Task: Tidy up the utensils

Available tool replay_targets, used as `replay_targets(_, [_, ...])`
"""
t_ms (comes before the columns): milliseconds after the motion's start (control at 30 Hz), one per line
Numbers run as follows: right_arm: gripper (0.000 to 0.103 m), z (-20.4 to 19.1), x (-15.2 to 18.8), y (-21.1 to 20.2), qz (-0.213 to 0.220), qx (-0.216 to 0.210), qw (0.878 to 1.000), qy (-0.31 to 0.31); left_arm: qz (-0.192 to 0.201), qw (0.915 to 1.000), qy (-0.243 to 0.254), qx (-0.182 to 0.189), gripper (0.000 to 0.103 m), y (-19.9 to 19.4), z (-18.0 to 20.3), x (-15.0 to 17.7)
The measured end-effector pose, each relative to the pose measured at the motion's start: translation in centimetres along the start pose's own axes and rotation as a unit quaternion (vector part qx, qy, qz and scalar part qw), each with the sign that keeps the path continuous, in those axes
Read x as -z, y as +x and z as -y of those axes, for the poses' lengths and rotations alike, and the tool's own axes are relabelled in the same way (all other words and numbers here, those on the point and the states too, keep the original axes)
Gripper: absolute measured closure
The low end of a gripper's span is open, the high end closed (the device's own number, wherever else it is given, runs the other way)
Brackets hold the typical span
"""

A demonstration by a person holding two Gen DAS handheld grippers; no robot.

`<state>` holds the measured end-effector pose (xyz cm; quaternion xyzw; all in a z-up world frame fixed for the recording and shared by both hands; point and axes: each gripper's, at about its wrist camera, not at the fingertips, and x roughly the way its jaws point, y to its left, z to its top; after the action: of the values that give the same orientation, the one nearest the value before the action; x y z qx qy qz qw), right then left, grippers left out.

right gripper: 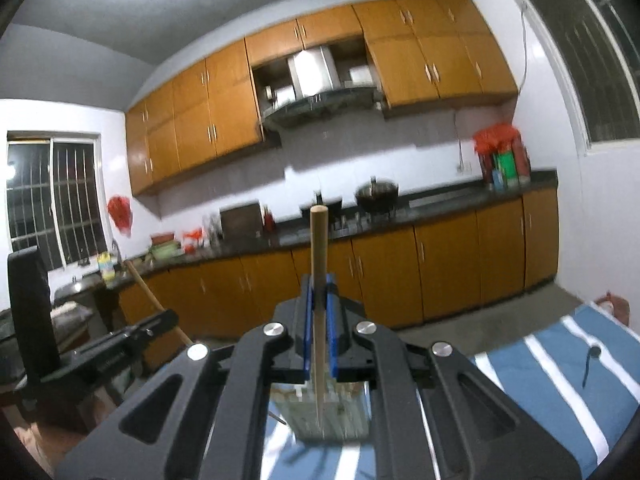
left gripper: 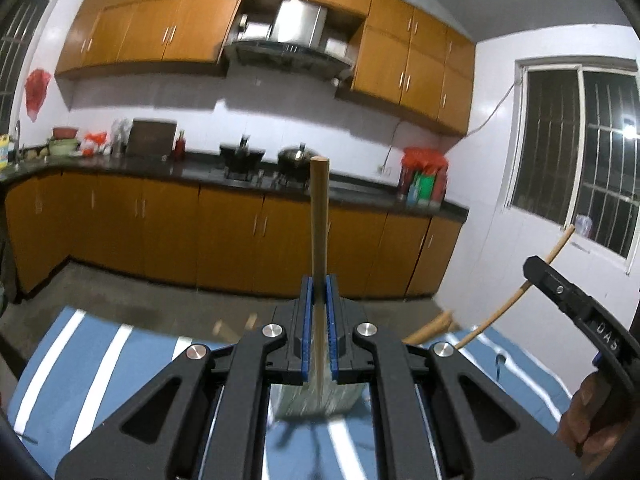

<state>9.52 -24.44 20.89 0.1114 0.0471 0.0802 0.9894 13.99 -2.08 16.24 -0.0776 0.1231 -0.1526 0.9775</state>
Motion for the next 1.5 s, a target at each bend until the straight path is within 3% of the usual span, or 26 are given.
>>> replay_targets(133, [0.095, -0.7, -1.5, 1.1, 0.041, 0.004, 0.999, -0.006, 0.045, 0.9989, 0.013, -0.009, 0.096, 0.6, 1.3, -1.6])
replay_targets(267, [0.095, -0.7, -1.0, 3.5, 0.039, 0.015, 0.999, -0.019, 0.065, 0.9974, 0.019, -0.024, 0.096, 2.1, 1.5, -1.6])
replay_targets(533, [0.095, 0.5, 2.1, 8.1, -0.019, 0.028, 0.999, -0.014, 0.028, 0.9990, -0.001, -0.035, 0.096, 6.1, -0.2, 1.5])
replay_targets(767, [0.091, 0.6, 3.4, 8.5, -0.043, 0.027, 0.999, -0.014, 0.012, 0.9995, -0.012, -0.027, 0.093, 6.1, -0.9, 2.4])
replay_targets(833, [0.083, 0.8, 3.3, 7.9, -0.042, 0.028, 0.999, -0.013, 0.015, 0.9994, -0.011, -0.029, 0.076, 5.6, -1.0, 2.1])
replay_targets(867, [0.079, 0.8, 3.2, 7.5, -0.040, 0.029, 0.999, -0.012, 0.021, 0.9992, -0.011, -0.033, 0.062, 4.9, -1.1, 2.0])
replay_targets(1033, [0.061, 1.2, 3.0, 4.8, -0.026, 0.040, 0.999, -0.006, 0.034, 0.9986, -0.013, -0.038, 0.050, 2.6, -1.9, 1.7])
replay_targets(1100, [0.052, 1.3, 3.1, 3.6, -0.023, 0.044, 0.999, -0.003, 0.039, 0.9980, -0.012, -0.047, 0.036, 1.0, -2.3, 1.9])
replay_targets(1267, [0.013, 1.3, 5.1, 0.2, -0.021, 0.065, 0.998, -0.015, 0.050, 0.9952, 0.009, -0.083, 0.010, -2.9, -3.4, 3.9])
replay_targets(1367, [0.004, 1.0, 7.2, -1.1, -0.031, 0.083, 0.995, -0.035, 0.042, 0.9933, 0.025, -0.105, 0.004, -4.4, -3.7, 5.9])
replay_targets(1500, [0.004, -0.3, 10.2, -2.1, -0.051, 0.110, 0.990, -0.079, 0.020, 0.9912, 0.036, -0.126, 0.002, -5.6, -4.2, 8.9])
